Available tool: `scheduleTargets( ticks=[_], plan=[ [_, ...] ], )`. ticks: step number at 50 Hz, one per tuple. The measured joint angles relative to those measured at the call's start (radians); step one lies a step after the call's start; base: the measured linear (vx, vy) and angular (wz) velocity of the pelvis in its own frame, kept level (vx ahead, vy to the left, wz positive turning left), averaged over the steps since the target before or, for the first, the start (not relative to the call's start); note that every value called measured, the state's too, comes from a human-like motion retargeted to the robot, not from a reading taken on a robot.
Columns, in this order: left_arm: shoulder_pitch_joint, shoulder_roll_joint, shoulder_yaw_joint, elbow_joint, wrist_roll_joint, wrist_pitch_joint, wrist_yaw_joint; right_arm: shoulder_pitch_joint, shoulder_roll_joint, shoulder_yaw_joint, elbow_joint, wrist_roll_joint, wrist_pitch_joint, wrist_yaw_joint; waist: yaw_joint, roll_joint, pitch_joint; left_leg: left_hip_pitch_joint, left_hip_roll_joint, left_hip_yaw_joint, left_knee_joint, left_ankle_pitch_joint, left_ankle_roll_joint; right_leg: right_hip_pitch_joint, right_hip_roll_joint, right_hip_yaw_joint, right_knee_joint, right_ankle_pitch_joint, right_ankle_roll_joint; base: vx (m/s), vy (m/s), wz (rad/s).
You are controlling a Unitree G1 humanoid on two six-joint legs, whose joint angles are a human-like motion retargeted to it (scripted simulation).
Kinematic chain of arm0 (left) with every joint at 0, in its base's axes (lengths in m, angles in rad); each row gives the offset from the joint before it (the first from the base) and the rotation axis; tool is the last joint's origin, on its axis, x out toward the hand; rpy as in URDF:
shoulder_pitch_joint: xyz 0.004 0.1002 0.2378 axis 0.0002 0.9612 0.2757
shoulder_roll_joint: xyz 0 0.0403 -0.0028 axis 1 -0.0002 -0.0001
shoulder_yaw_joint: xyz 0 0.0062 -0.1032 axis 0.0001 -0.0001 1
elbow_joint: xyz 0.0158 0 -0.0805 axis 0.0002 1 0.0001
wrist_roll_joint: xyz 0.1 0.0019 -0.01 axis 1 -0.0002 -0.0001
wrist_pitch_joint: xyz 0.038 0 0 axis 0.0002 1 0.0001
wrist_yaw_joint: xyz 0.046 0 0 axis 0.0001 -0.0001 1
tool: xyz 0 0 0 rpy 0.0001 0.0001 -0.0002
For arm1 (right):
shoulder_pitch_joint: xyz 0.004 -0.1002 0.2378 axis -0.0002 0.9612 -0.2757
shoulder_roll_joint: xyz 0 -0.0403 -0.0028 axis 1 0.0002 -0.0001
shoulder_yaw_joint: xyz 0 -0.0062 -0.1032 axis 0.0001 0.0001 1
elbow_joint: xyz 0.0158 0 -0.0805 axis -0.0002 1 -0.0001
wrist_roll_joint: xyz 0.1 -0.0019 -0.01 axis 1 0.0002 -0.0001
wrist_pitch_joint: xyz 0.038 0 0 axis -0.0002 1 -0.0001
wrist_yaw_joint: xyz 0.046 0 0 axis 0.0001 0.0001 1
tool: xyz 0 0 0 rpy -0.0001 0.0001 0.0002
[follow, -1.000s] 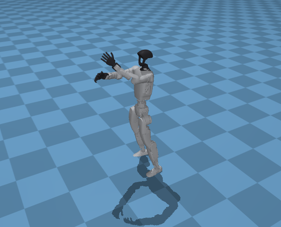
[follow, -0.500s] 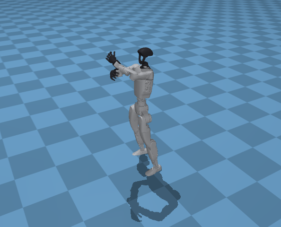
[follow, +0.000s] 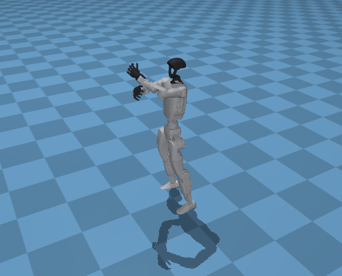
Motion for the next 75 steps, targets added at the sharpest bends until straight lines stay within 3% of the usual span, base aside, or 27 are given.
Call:
scheduleTargets(
  ticks=[25,30,41,51,57,65,71,75],
  plan=[
    [0.025,0.03,0.033,0.042,-0.002,-0.004,-0.005,0.016,-0.081,-0.033,0.007,-0.002,-0.014,-0.008,0.006,0.008,0.006,0.001,-0.006,-0.013,-0.002,-0.002,0.001,0.007,-0.007,-0.014,0.004,-0.006,0.0,0.0,0.0,0.0],
    [0.063,0.029,0.112,0.089,-0.005,-0.026,0.012,0.057,-0.18,-0.08,-0.021,-0.025,-0.04,-0.024,0.027,0.009,0.0,0.0,-0.008,-0.016,-0.004,0.0,0.007,0.007,-0.009,-0.018,0.005,-0.008,0.0,0.0,0.0,0.0],
    [0.212,0.195,0.357,0.298,0.155,-0.041,0.117,0.227,-0.411,-0.284,0.027,-0.068,-0.1,-0.138,0.014,0.01,0.034,0.018,-0.006,-0.023,-0.014,0.001,0.001,0.026,-0.007,-0.03,0.002,-0.015,0.0,0.0,0.0,0.0],
    [0.596,0.34,0.564,0.41,0.372,-0.006,0.161,0.581,-0.561,-0.527,0.186,-0.4,-0.065,-0.278,0.005,0.002,0.092,0.04,-0.006,-0.03,-0.026,0.006,-0.005,0.049,-0.005,-0.042,0.0,-0.021,0.0,0.0,0.0,0.0],
    [0.93,0.276,0.761,0.514,0.407,0.018,0.185,0.875,-0.491,-0.72,0.331,-0.444,-0.042,-0.345,-0.003,-0.01,0.129,0.044,-0.012,-0.042,-0.029,0.009,-0.001,0.057,-0.013,-0.053,0.002,-0.026,0.0,0.0,0.0,0.0],
    [1.289,0.047,1.003,0.772,0.443,0.059,0.22,1.19,-0.249,-0.951,0.569,-0.222,-0.046,-0.37,-0.011,-0.023,0.165,0.031,-0.017,-0.058,-0.026,0.009,0.006,0.053,-0.018,-0.063,0.005,-0.032,-0.007,0.0,0.0,0.0],
    [1.485,-0.128,1.143,0.92,0.471,0.063,0.212,1.342,-0.095,-1.062,0.718,-0.106,-0.06,-0.329,-0.018,-0.017,0.209,0.04,-0.009,-0.069,-0.016,0.001,0.009,0.073,-0.01,-0.073,0.001,-0.035,-0.015,0.0,0.0,0.0],
    [1.581,-0.222,1.213,0.986,0.456,0.065,0.203,1.413,-0.018,-1.083,0.76,-0.114,-0.036,-0.28,-0.007,-0.022,0.198,0.016,-0.014,-0.062,-0.017,0.004,0.013,0.042,-0.015,-0.062,0.007,-0.035,-0.014,0.0,0.0,0.0]
  ],
)
